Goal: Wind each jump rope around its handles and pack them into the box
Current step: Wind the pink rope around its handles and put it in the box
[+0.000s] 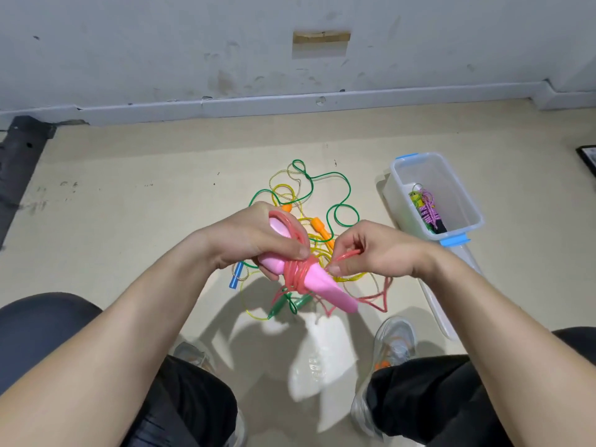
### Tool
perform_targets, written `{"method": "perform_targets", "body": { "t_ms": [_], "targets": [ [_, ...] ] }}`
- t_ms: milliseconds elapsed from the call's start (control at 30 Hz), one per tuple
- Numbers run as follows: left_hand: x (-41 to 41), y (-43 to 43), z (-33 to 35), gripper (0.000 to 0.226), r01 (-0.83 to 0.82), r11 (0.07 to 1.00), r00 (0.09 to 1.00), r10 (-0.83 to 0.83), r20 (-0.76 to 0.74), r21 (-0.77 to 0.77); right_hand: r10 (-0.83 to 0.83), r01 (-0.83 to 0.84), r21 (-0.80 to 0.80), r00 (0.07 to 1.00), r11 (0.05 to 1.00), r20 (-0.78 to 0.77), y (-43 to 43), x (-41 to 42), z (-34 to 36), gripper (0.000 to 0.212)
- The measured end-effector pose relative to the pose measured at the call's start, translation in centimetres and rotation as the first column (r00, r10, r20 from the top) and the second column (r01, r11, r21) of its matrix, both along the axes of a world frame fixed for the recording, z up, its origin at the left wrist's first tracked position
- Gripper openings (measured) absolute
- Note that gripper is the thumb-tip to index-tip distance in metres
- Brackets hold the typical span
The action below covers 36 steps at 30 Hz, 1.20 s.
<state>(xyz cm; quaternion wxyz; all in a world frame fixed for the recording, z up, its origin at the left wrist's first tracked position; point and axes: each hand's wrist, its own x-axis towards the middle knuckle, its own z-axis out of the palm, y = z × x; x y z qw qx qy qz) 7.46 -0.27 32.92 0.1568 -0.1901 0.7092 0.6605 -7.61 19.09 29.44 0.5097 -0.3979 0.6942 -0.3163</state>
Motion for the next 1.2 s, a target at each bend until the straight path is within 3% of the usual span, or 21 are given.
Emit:
{"method": "perform_targets", "body": {
  "t_ms": [133, 267, 333, 400, 533, 667, 733, 800, 900, 967, 1033, 1100, 1200],
  "targets": [
    [-0.3, 0.4, -0.8, 0.015, 0.010, 0.963, 1.000, -0.003, 0.026, -0.271, -0.092, 0.095, 0.056, 0.994, 0.994, -0.059, -1.0, 0.9, 0.3, 0.013],
    [-0.8, 1.4, -3.2, 0.013, -0.183, 0.821, 0.982, 0.130, -0.134, -0.541, -0.326, 0.335, 0.022, 0.927, 0.942, -0.184, -2.0, 2.9, 0.8, 0.020],
    [-0.9, 2.0, -4.0, 0.014, -0.348, 0.786, 0.936, 0.260, -0.237, -0.511, -0.554, 0.556, -0.013, 0.825, 0.831, -0.109, -2.4, 4.5, 0.6, 0.018],
    [-1.0, 2.4, -4.3, 0.013, -0.467, 0.753, 0.883, 0.369, -0.291, -0.463, -0.680, 0.679, -0.021, 0.733, 0.733, -0.019, -2.6, 6.1, 0.4, 0.020],
    [-1.5, 1.2, -3.5, 0.013, -0.709, 0.654, 0.705, 0.643, -0.300, -0.264, -0.479, 0.476, -0.085, 0.830, 0.875, -0.287, -1.9, 8.9, -0.2, 0.025],
    [-1.6, -0.2, -2.2, 0.014, -0.772, 0.628, 0.630, 0.735, -0.251, -0.098, -0.530, 0.528, -0.048, 0.844, 0.848, -0.084, -1.9, 9.5, -0.6, 0.017],
    [-1.6, 0.1, -1.8, 0.012, -0.783, 0.621, 0.607, 0.754, -0.251, -0.028, -0.579, 0.573, 0.087, 0.812, 0.815, 0.078, -2.2, 8.8, -0.2, 0.034],
    [-1.7, 0.6, -1.7, 0.011, -0.773, 0.634, 0.613, 0.747, -0.258, -0.004, -0.592, 0.580, 0.117, 0.793, 0.806, 0.145, -2.5, 8.1, -0.2, 0.055],
    [-1.8, 1.2, -1.5, 0.010, -0.736, 0.676, 0.646, 0.718, -0.260, 0.037, -0.581, 0.582, 0.012, 0.812, 0.813, -0.055, -2.5, 7.1, -1.1, 0.065],
    [-1.6, 1.3, -1.6, 0.011, -0.711, 0.702, 0.669, 0.694, -0.267, 0.043, -0.633, 0.629, -0.075, 0.768, 0.774, -0.092, -2.7, 6.4, -0.8, 0.077],
    [-1.5, 1.1, -1.8, 0.012, -0.691, 0.722, 0.690, 0.669, -0.276, 0.023, -0.732, 0.726, -0.169, 0.681, 0.667, 0.036, -2.9, 5.4, -0.3, 0.083],
    [-1.4, 1.3, -1.7, 0.013, -0.673, 0.740, 0.707, 0.648, -0.283, 0.011, -0.781, 0.812, -0.149, 0.584, 0.565, 0.222, -3.0, 4.1, 0.6, 0.073],
    [-1.4, 1.9, -1.5, 0.012, -0.635, 0.772, 0.735, 0.603, -0.310, -0.004, -0.759, 0.786, 0.011, 0.592, 0.618, 0.271, -3.2, 3.0, 1.5, 0.056]
  ]
}}
